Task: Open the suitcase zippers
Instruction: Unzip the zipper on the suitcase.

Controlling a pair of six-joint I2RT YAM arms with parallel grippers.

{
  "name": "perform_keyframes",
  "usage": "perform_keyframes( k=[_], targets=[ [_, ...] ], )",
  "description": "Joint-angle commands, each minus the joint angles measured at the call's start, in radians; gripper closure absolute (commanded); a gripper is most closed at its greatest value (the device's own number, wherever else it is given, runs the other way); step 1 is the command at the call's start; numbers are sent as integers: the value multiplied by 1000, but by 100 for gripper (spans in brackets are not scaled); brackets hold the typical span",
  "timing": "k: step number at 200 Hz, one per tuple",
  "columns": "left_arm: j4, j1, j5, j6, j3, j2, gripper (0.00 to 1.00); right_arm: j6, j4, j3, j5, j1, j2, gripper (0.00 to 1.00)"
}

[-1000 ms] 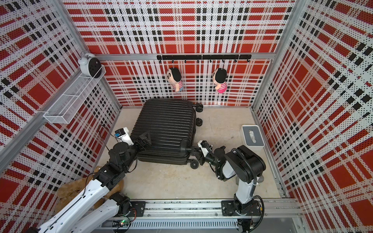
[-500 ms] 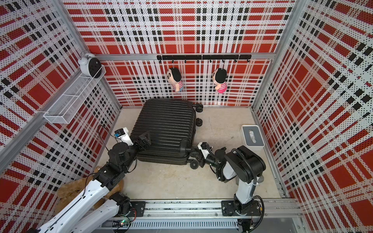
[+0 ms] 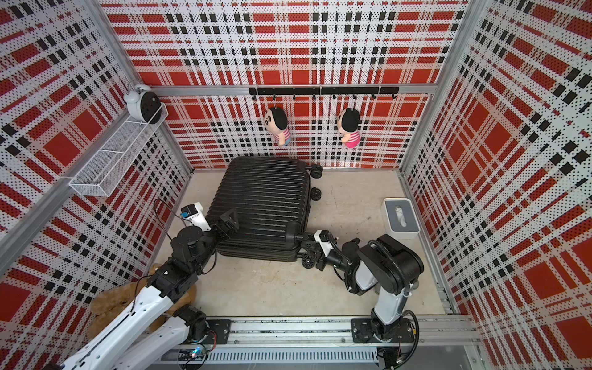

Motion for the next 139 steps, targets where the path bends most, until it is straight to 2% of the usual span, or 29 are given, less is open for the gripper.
perform_keyframes(
  k=[1, 66, 108, 139],
  targets=[
    [-127, 13, 2, -13, -39, -2, 2, -36, 45, -19, 18, 27, -59, 100],
    [-199, 70, -28, 3, 20, -20, 2, -120, -183, -27, 138, 117, -175, 100],
    [-216, 204, 40, 16, 44, -33, 2, -142, -275, -28, 167, 151, -232, 100],
    [-181, 376, 151, 5, 35, -35, 2, -147, -345, -36, 192, 177, -292, 100]
  ],
)
